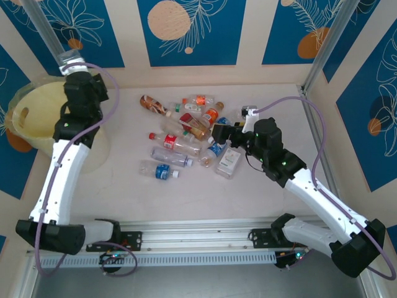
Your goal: Put the plastic bottles in the bin
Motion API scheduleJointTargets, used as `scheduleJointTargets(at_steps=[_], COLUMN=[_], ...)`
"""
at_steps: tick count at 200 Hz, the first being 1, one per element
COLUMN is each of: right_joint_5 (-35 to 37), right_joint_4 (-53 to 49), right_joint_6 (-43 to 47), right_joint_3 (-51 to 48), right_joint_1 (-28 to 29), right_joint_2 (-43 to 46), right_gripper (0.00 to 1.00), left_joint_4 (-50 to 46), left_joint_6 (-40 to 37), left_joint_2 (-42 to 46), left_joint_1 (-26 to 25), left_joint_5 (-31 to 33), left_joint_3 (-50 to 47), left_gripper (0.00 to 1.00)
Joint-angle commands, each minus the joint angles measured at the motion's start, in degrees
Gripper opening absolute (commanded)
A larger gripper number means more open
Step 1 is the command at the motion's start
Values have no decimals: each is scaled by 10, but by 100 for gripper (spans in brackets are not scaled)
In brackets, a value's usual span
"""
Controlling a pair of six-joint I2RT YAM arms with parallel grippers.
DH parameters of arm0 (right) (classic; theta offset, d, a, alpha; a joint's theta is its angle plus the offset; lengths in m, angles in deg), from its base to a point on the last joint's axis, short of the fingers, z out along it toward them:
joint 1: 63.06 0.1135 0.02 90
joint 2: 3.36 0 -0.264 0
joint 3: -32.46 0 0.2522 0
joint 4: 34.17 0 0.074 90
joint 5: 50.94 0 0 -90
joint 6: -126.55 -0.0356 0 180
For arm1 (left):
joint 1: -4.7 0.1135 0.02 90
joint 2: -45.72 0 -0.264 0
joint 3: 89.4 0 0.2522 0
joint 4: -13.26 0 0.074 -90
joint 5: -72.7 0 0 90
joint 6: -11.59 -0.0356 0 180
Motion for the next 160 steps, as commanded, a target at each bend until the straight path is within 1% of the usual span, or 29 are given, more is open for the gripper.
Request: scheduleJointTargets(at_steps=[1, 15, 29, 45, 58, 75, 103, 106, 119, 134, 160], right_joint_5=[22, 16, 15, 18, 23, 28, 30, 30, 30, 29, 28], right_joint_4=[-8, -17, -24, -30, -32, -31, -34, -35, -41, -50, -55], right_joint_6=[0, -1, -1, -2, -3, -5, -3, -2, 2, 5, 7], right_joint_3=[12, 17, 20, 21, 20, 19, 27, 28, 35, 45, 52], right_joint_1=[4, 4, 5, 5, 5, 5, 5, 5, 5, 5, 7], right_joint_2=[-14, -20, -23, -24, -25, -26, -39, -41, -50, -59, -71], right_gripper=[100, 100, 100, 100, 100, 99, 99, 100, 100, 100, 100], left_joint_4=[-50, -58, -79, -141, -184, -195, -202, -202, -207, -214, -179], left_joint_6=[23, 28, 44, 75, 91, 100, 118, 123, 139, 153, 180], left_joint_2=[-8, -25, -51, -92, -128, -152, -183, -187, -207, -225, -223], left_joint_1=[53, 91, 137, 182, 205, 213, 216, 219, 230, 231, 231], left_joint_5=[-55, -58, -94, -111, -137, -163, -156, -160, -201, -235, -307], left_joint_3=[21, 29, 46, 86, 113, 111, 107, 107, 111, 115, 80], left_gripper=[0, 0, 0, 0, 0, 0, 0, 1, 3, 0, 0])
